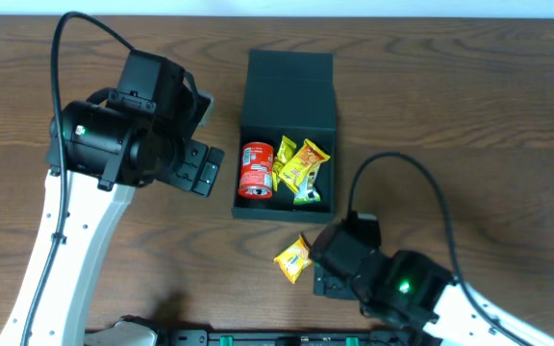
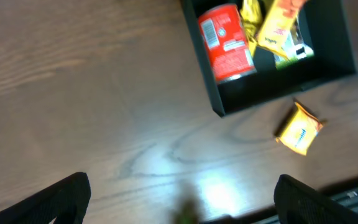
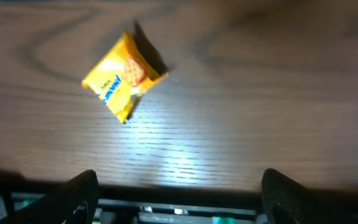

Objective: Pack container

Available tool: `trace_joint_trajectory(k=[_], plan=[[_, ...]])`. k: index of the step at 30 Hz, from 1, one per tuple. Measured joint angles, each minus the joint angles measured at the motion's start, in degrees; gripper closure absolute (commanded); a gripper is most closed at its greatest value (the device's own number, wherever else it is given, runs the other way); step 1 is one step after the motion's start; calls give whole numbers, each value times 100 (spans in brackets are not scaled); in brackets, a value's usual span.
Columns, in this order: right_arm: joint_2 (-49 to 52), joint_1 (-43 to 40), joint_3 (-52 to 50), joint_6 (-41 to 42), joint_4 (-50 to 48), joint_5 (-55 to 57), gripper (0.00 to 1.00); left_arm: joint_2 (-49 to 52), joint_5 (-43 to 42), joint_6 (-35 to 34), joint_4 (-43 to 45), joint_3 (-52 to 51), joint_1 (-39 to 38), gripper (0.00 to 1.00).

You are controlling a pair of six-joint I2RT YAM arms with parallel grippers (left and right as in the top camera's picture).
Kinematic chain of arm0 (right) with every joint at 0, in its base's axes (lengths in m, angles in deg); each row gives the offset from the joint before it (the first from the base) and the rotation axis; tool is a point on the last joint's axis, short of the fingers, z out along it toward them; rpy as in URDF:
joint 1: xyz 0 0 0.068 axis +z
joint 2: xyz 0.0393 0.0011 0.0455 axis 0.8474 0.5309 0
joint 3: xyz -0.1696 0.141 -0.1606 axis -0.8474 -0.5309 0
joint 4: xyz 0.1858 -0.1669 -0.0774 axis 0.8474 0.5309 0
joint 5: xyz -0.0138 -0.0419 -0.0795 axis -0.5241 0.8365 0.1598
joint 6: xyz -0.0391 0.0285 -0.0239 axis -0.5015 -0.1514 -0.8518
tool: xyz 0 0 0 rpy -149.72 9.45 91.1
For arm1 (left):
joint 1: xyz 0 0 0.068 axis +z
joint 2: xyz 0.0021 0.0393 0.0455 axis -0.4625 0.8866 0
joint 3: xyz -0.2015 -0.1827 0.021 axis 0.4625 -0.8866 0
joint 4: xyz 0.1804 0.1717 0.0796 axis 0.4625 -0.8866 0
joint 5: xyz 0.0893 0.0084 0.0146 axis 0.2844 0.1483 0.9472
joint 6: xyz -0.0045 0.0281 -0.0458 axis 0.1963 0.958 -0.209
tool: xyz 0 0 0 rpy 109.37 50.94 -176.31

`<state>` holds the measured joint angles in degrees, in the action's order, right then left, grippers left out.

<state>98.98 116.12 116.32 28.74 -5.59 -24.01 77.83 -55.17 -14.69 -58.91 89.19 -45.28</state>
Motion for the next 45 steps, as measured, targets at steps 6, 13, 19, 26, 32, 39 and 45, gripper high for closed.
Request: trace_joint_trajectory(k=[6,13,19,26,32,39,45], plan=[[2,304,-1082,1331,-1115,170,37,0,-94,-46,-179,0,0,4],[24,323,-1613,1810,-2487,179,25,0,-133,-66,-188,0,0,5],[225,323,-1615,2306,-2806,376,24,0,-133,-66,-284,0,0,5],[1108,323,-1617,2754,-3696,415,23,0,-142,-68,-308,0,0,4],[1412,313,-1617,2931,-3904,398,23,0,-149,-68,-315,0,0,5],[1742,302,-1606,2983,-4358,398,23,0,-149,-68,-306,0,0,5],[1871,212,-1602,2914,-4577,380,43,0,-146,-66,-304,0,0,5]])
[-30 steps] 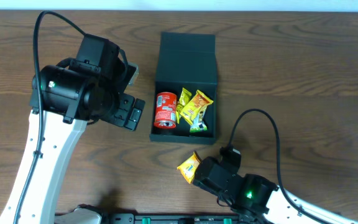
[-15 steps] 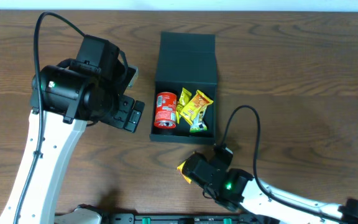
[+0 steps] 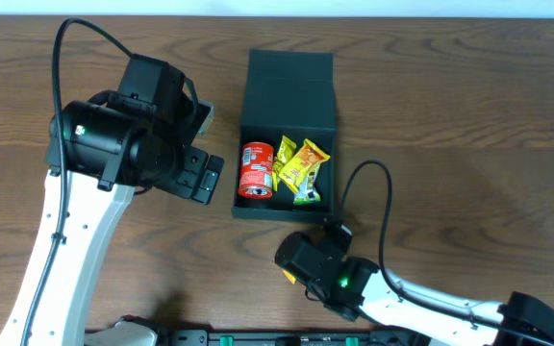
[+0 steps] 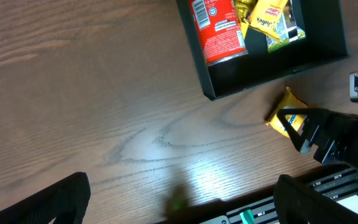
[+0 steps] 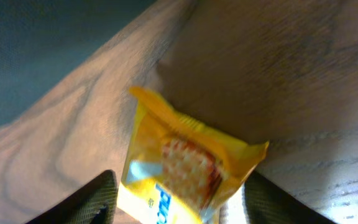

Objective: Pack container
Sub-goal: 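Grasp the yellow Julie's pack on the table with the right gripper, then carry the yellow pack into the box and open the right gripper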

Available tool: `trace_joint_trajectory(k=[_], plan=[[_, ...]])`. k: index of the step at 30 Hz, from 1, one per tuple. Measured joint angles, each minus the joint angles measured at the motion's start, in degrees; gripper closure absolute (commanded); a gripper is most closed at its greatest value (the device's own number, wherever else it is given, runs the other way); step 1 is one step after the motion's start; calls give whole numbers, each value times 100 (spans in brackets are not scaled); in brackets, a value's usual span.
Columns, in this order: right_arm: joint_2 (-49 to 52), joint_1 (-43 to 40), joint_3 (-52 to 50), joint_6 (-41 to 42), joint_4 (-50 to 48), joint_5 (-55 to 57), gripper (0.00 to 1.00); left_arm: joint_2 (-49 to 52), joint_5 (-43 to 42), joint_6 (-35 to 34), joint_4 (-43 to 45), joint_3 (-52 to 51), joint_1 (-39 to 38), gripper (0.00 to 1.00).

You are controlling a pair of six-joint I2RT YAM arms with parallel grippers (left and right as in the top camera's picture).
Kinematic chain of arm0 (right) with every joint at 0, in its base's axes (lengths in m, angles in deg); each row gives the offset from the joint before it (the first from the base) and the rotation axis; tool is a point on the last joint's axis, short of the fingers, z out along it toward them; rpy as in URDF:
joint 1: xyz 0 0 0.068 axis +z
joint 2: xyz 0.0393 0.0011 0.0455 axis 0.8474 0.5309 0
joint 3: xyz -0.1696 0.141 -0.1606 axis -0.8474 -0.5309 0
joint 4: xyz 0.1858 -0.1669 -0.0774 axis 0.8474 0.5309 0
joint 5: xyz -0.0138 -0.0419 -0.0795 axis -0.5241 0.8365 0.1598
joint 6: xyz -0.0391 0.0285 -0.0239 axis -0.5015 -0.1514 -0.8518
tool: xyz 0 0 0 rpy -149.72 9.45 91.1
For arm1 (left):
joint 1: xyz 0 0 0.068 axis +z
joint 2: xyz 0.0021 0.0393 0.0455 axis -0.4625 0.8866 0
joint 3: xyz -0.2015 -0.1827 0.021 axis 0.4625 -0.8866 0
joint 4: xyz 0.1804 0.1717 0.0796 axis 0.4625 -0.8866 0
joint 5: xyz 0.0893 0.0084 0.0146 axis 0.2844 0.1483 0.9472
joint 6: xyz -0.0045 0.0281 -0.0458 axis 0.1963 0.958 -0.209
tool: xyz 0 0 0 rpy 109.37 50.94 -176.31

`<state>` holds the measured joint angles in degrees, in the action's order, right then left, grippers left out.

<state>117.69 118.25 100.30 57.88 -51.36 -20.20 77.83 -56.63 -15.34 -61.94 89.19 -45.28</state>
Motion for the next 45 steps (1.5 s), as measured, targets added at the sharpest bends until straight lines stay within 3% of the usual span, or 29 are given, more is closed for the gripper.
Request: trace_joint_trajectory(k=[17,27,36,45], plan=[[2,-85,0,-136,0,-2,67,0,131,0,20,0,0,5],[-2,-85,72,-267,142,-4,70,0,131,0,22,0,0,5],[-382,-85,382,-505,1036,63,75,0,144,0,26,0,0,5],[-741,-85,769,-999,1279,173,75,0,149,0,26,0,0,4]])
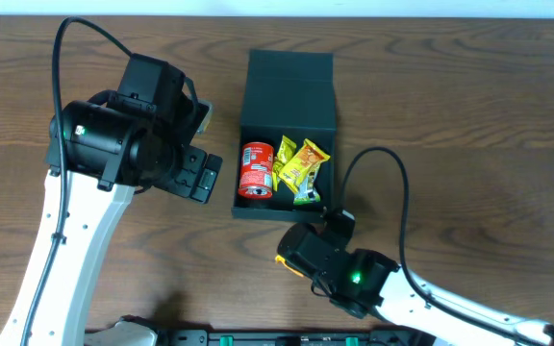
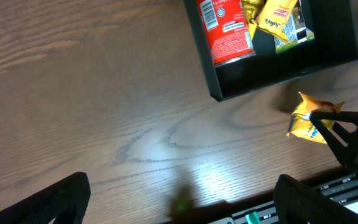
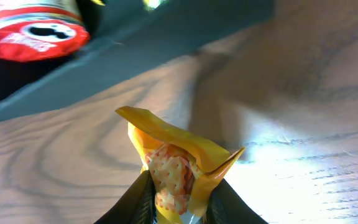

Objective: Pack container
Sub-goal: 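Carry the yellow pack into the box and open the right gripper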

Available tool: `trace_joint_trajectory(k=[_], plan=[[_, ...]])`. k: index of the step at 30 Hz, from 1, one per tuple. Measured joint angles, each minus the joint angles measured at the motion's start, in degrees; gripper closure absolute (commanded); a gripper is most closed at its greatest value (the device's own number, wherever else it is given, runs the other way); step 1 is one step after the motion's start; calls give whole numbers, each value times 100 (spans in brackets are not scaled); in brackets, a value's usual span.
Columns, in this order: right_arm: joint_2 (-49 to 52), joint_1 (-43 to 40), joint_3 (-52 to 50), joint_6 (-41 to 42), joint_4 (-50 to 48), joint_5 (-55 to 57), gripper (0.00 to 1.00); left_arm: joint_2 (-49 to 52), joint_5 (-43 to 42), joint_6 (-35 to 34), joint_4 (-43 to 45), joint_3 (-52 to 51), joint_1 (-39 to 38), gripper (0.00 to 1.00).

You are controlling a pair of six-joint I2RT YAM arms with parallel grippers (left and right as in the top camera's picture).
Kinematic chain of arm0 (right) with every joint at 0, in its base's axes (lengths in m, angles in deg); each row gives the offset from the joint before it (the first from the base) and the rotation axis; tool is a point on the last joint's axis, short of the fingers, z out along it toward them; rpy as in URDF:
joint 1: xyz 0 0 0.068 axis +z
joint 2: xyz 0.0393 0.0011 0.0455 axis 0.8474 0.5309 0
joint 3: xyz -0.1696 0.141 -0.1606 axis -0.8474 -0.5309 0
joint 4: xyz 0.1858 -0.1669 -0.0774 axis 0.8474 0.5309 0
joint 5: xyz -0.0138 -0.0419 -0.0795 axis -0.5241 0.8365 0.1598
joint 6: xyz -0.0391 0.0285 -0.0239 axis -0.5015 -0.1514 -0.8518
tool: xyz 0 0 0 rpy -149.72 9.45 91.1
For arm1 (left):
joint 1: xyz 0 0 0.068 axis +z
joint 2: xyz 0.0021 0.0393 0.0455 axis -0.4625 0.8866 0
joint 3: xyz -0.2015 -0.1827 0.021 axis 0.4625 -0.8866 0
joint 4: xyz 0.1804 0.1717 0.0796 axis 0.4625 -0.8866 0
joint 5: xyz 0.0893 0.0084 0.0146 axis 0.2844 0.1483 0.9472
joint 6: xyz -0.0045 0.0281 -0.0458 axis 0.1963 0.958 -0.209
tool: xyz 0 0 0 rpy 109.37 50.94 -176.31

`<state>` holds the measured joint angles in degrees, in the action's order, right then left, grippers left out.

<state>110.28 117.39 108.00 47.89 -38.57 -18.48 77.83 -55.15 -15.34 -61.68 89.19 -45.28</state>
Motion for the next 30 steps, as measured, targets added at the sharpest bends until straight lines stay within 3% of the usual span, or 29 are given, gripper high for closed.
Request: trace_joint_trajectory(k=[15,30], plan=[[-44,-81,1036,-1493,33,905,74,0,2,-2,0,0,0,5],[-31,-1484,1036,-2754,31,1410,71,0,2,0,72,0,0,5]])
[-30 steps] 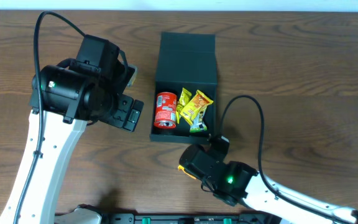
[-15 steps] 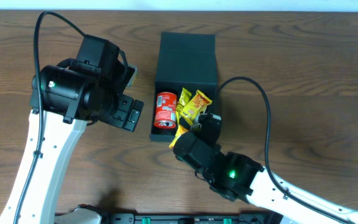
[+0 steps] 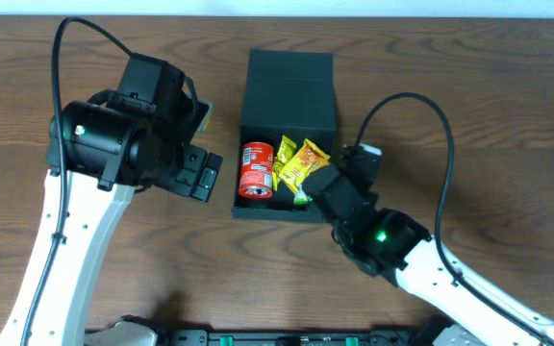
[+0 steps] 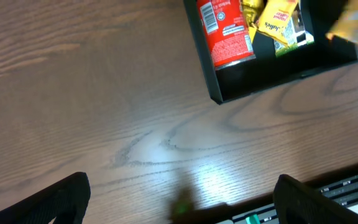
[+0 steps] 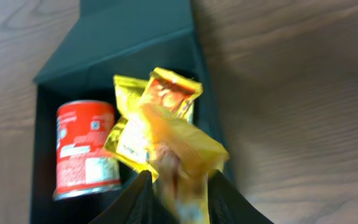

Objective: Pack container
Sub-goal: 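Carry the yellow pack into the box and open the right gripper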

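Observation:
An open black box (image 3: 289, 115) lies mid-table with its lid folded back. Inside are a red can (image 3: 256, 169) and yellow snack packets (image 3: 301, 163). My right gripper (image 5: 178, 198) is shut on a yellow cracker packet (image 5: 182, 152), held above the box's right front corner; in the overhead view the arm hides that packet. In the right wrist view the can (image 5: 84, 149) and the packets (image 5: 160, 99) lie below it. My left gripper (image 4: 179, 202) is open, high over bare table left of the box (image 4: 272, 68).
The brown wooden table (image 3: 489, 115) carries nothing else loose. A dark rail with green lights (image 3: 277, 336) runs along the front edge. The left arm (image 3: 123, 135) hangs over the table left of the box.
My right gripper has moved with the cracker packet from just above the table in front of the box to over the box's right front corner. The left arm has stayed put.
The cracker packet lay on the table in front of the box with my right gripper open near it. Then the open fingers stood around the packet. Then they were shut on it, lifted slightly. Now it hangs over the box.

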Available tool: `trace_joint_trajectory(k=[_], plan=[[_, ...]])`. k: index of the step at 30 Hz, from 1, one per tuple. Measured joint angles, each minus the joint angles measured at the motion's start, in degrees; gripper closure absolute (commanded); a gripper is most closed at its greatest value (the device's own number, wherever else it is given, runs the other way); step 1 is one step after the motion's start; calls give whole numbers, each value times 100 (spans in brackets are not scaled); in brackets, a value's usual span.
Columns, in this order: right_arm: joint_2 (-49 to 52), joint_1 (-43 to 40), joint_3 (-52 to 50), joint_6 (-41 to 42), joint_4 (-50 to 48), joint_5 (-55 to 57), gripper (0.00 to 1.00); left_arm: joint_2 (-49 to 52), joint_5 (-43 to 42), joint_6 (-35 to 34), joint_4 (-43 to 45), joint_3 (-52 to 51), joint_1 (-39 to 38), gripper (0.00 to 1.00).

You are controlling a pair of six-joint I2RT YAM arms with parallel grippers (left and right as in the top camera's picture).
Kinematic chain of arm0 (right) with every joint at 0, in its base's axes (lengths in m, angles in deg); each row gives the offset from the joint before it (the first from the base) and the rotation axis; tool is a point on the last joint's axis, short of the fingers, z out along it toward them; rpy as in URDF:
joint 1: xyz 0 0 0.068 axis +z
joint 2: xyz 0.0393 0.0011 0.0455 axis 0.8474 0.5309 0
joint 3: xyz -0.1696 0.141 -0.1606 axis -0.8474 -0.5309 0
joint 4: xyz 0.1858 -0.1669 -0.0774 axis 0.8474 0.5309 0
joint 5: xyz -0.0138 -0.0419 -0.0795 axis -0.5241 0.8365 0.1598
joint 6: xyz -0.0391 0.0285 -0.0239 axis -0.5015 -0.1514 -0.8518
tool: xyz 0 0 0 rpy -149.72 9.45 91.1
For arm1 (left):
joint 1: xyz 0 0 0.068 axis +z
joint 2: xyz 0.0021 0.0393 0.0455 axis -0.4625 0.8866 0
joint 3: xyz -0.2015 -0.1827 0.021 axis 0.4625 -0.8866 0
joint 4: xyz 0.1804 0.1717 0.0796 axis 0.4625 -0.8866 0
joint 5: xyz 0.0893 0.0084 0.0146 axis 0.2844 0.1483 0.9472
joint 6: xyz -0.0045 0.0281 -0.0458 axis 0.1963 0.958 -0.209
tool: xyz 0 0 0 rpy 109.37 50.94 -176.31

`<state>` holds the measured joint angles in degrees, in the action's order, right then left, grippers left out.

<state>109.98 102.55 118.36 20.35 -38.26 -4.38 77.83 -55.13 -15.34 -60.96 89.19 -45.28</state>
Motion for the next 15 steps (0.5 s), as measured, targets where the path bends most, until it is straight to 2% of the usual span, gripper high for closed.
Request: trace_joint_trajectory(k=[7,12,15], plan=[[485,-55,11,-33,-232,-361,69,0,0,0,44,0,0,5],[557,-83,50,-116,-319,-369,59,0,63,0,120,0,0,5],[557,-289,291,-450,-208,-332,59,0,59,0,354,0,0,4]])
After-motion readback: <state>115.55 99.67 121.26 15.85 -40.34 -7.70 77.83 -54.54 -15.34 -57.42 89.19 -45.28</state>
